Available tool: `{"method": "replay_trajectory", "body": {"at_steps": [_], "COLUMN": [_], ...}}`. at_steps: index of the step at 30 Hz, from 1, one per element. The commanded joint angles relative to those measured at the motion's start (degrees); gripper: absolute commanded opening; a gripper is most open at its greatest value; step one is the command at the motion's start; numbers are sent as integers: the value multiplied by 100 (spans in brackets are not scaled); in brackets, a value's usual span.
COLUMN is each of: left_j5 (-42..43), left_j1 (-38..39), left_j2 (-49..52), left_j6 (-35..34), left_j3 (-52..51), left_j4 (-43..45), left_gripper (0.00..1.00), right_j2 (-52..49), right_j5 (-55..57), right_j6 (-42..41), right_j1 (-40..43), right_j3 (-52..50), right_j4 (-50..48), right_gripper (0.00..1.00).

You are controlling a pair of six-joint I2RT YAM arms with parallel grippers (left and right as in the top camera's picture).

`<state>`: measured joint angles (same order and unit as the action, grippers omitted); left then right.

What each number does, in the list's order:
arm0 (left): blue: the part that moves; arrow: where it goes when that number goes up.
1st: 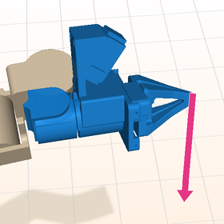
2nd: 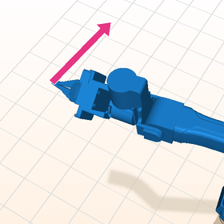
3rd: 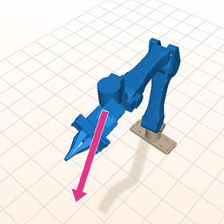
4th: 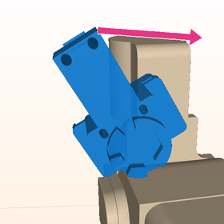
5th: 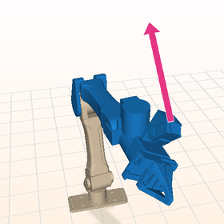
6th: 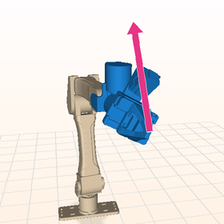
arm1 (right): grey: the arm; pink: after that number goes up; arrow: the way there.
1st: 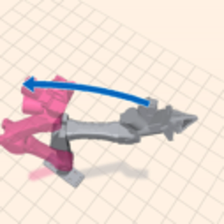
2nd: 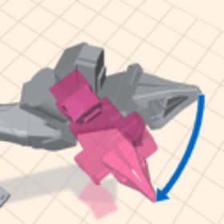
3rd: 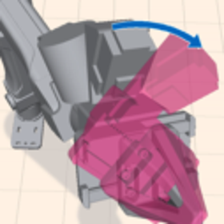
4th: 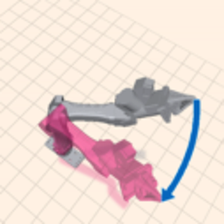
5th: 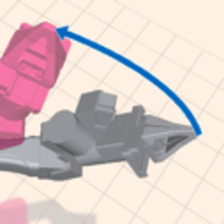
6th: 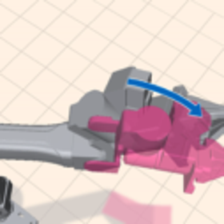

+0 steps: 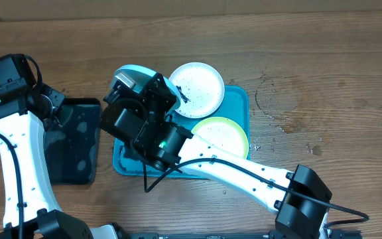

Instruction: Clean dirty plates on tray and stack at the side

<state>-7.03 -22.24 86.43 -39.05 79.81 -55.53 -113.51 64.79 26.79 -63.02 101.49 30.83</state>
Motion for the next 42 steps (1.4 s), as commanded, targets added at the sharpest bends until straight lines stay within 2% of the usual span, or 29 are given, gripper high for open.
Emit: {"method": "replay_trajectory", "body": {"at_steps": [1, 9, 28, 32, 38, 42], "left_j5": [44, 46, 46, 48, 48, 48], "left_j1": [-37, -37, -35, -35, -35, -35], "left_j2": [46, 46, 46, 46, 46, 46], "left_j6": [11, 9, 31, 33, 52, 52], "left_j3": [92, 92, 92, 92, 92, 92], "left_j4": [9, 17, 9, 7, 0, 2], "left_gripper": [4, 4, 4, 4, 4, 4], "right_j2": [208, 208, 208, 208, 214, 358], "right_j5": [271, 173, -192, -684, -3757, -4135], "right_j6": [262, 262, -31, -1176, -3794, -4607], "right_j1": [9, 59, 133, 205, 922, 1547], "right_j3": [184, 184, 179, 170, 173, 175], "right_j4": [-79, -385, -372, 149, 1478, 1749], "right_gripper": [4, 4, 4, 4, 4, 4]}}
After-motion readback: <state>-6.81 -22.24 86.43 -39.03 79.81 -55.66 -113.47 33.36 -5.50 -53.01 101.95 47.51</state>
